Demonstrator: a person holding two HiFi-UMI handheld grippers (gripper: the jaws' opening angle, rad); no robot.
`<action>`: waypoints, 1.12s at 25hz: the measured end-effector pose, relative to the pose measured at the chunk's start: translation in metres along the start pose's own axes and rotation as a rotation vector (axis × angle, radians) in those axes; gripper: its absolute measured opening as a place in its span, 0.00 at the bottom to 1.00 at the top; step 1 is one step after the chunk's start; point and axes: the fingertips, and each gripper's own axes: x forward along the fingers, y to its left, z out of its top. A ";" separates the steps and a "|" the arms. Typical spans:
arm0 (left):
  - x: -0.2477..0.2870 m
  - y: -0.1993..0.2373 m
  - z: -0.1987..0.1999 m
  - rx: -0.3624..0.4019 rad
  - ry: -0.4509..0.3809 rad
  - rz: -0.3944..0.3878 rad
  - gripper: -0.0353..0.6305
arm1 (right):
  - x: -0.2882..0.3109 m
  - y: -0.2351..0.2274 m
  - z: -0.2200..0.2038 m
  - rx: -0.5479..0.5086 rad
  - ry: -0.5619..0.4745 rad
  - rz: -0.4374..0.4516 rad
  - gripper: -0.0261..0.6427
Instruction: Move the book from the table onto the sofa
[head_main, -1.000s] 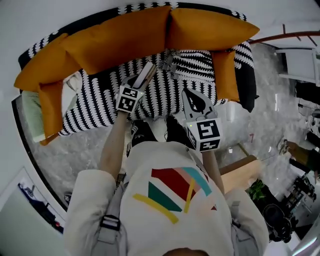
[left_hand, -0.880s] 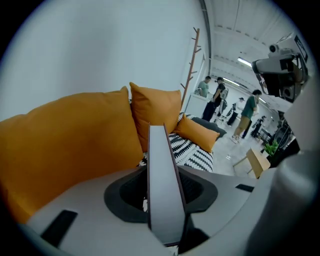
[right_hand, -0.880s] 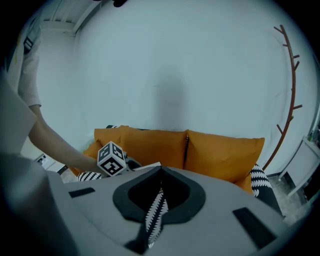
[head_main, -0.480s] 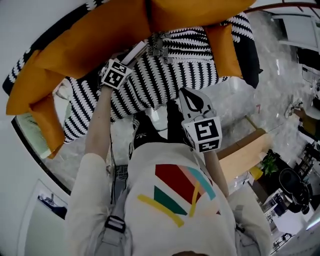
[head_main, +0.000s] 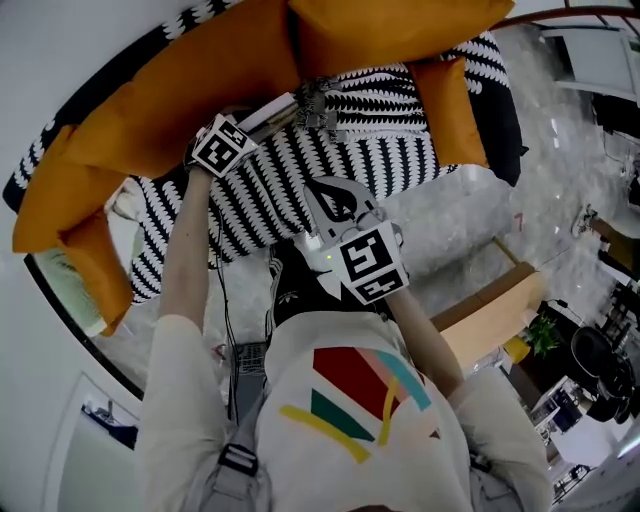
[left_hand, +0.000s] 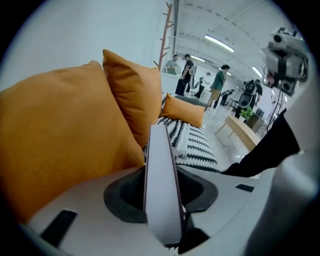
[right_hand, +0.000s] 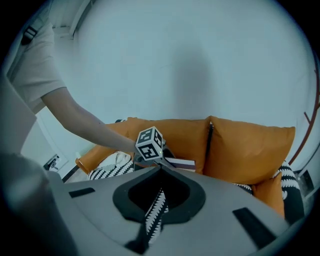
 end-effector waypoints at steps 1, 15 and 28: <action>-0.002 0.005 -0.004 0.035 0.031 0.026 0.28 | 0.005 0.005 0.003 -0.002 -0.005 0.016 0.06; -0.048 0.045 0.031 0.046 -0.143 0.437 0.59 | 0.014 0.028 0.016 -0.001 -0.020 0.053 0.06; -0.249 -0.012 0.127 -0.278 -0.626 0.723 0.59 | -0.032 0.016 0.061 -0.026 -0.164 -0.046 0.06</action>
